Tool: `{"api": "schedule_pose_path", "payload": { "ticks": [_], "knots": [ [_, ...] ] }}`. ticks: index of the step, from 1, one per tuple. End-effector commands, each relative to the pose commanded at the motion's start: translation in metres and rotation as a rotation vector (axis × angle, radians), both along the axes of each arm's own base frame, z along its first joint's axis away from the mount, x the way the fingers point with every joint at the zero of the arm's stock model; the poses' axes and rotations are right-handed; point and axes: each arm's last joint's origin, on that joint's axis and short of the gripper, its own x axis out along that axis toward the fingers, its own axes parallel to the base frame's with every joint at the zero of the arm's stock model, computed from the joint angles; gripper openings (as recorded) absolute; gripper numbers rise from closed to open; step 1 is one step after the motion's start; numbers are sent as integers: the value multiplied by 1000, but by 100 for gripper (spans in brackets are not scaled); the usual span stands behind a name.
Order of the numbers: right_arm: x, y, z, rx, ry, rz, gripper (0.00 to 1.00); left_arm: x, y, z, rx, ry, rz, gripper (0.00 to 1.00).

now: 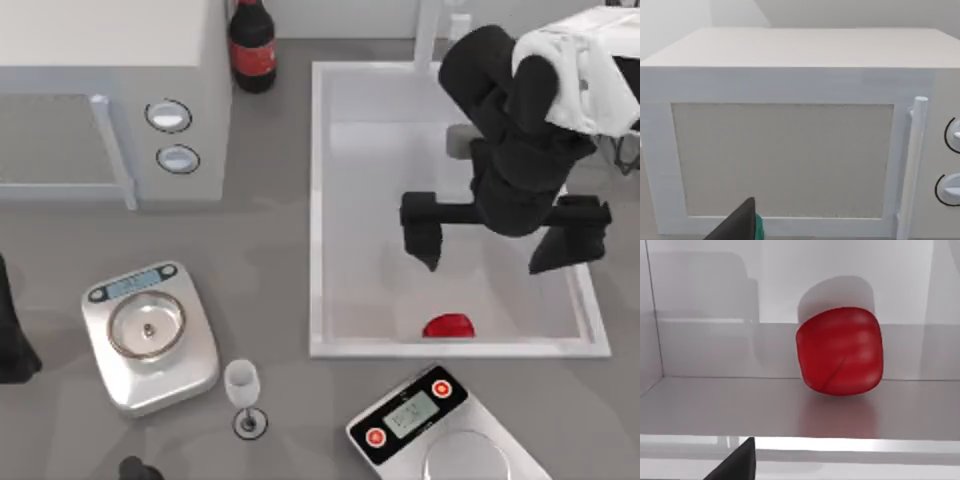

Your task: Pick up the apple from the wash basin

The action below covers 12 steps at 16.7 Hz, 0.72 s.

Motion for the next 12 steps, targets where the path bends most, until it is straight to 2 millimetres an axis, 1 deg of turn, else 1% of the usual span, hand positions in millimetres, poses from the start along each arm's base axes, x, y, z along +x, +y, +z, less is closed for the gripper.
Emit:
{"api": "schedule_pose_path", "payload": {
  "ticks": [2,4,10,12],
  "knots": [
    [6,12,-14,-27,52,0,100,0,0,0,0,0,0,100],
    [8,17,-20,-39,74,-1,100,0,0,0,0,0,0,100],
    [9,16,-21,-39,74,-5,100,0,0,0,0,0,0,100],
    [11,17,-34,-42,80,-4,100,0,0,0,0,0,0,100]
  ]
}}
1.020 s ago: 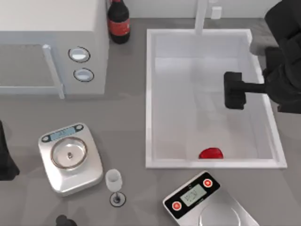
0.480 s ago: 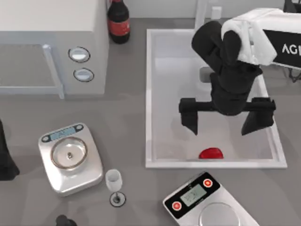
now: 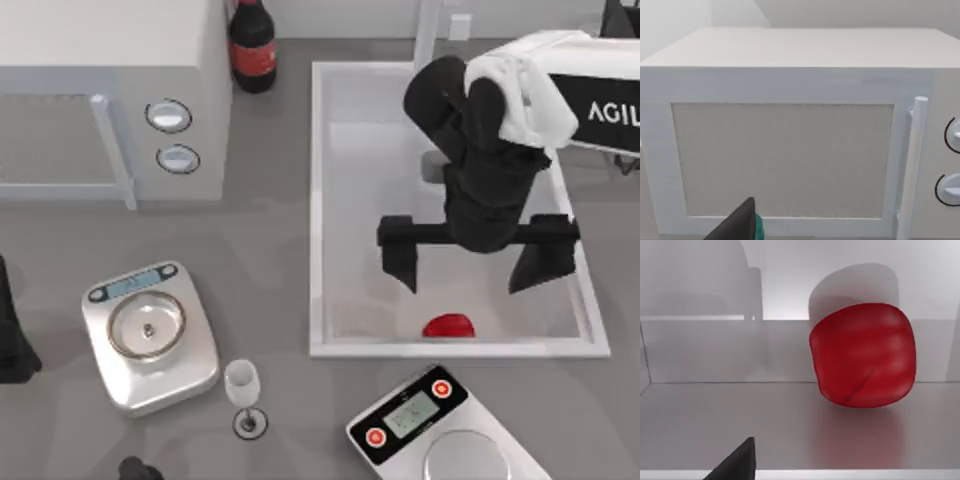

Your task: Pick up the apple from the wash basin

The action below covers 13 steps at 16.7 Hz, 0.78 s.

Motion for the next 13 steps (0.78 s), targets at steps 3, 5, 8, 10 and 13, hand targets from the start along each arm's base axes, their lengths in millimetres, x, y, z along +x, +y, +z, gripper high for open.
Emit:
{"api": "schedule_pose_path", "payload": {
  "ticks": [3,5,8,10,13],
  "knots": [
    [4,3,-40,1,-2,1,100,0,0,0,0,0,0,100],
    [6,5,-73,8,-14,2,100,0,0,0,0,0,0,100],
    [3,3,-117,11,-19,3,100,0,0,0,0,0,0,100],
    [-1,1,-136,5,-8,4,100,0,0,0,0,0,0,100],
    [-2,1,-141,3,-5,4,100,0,0,0,0,0,0,100]
  ]
}}
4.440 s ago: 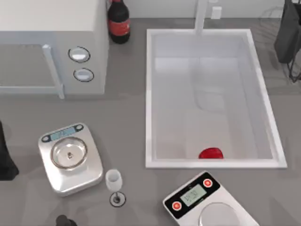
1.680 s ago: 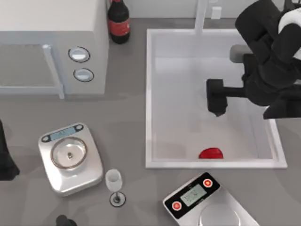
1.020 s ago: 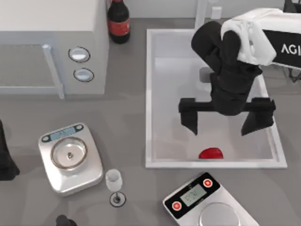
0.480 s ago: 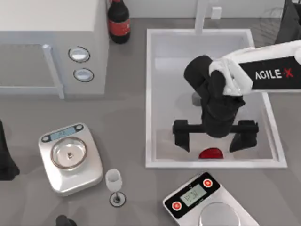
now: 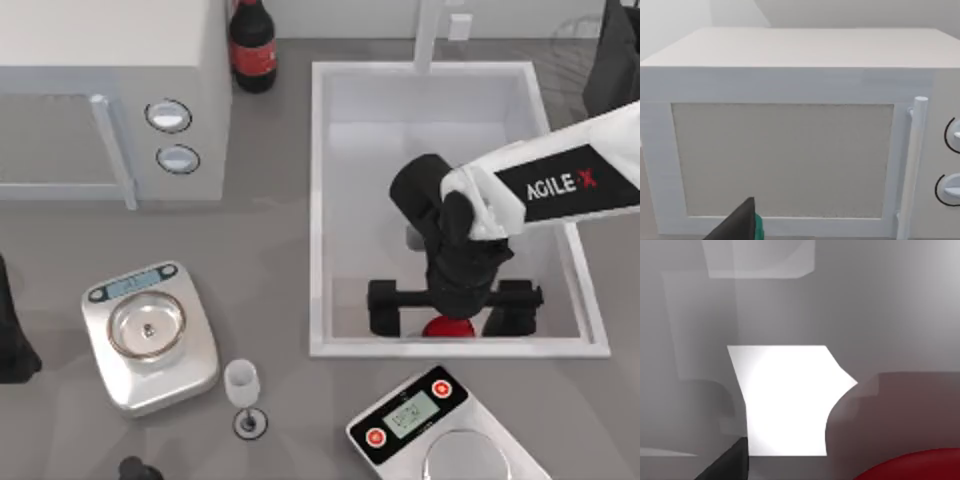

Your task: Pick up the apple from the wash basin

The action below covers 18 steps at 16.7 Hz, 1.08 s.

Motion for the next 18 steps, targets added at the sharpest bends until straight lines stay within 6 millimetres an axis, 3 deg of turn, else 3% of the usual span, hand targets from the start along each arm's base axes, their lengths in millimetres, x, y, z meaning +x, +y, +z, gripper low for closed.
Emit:
{"api": "schedule_pose_path", "payload": {
  "ticks": [2,15,18],
  "knots": [
    [0,0,0,0,0,0,100,0,0,0,0,0,0,100],
    [0,0,0,0,0,0,2,0,0,0,0,0,0,100],
    [0,0,0,0,0,0,0,0,0,0,0,0,0,100]
  ]
}}
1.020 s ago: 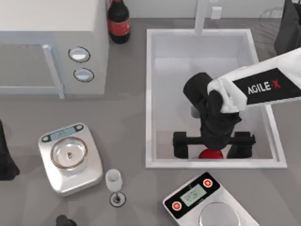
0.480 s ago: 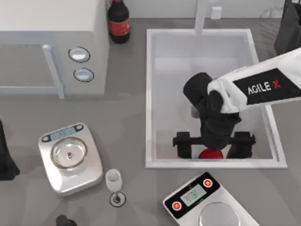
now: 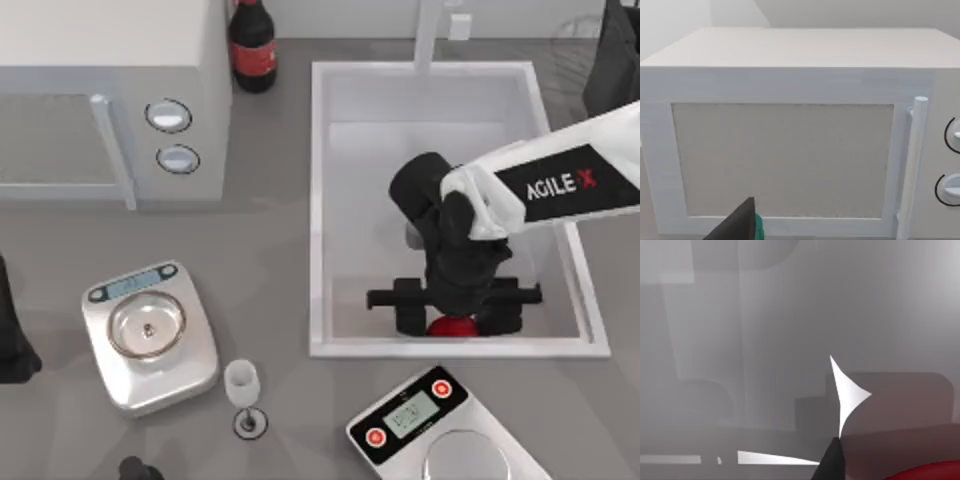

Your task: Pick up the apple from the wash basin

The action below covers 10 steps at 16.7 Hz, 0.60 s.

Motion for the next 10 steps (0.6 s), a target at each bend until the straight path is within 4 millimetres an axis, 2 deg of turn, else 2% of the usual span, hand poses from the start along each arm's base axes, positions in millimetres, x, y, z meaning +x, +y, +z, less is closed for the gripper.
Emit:
{"api": "schedule_pose_path", "payload": {
  "ticks": [5,6,8,10],
  "knots": [
    [0,0,0,0,0,0,0,0,0,0,0,0,0,100],
    [6,2,31,0,-52,10,0,0,0,0,0,0,0,100],
    [8,3,34,1,-54,10,0,0,0,0,0,0,0,100],
    [14,8,49,4,-59,10,0,0,0,0,0,0,0,100]
  ]
}}
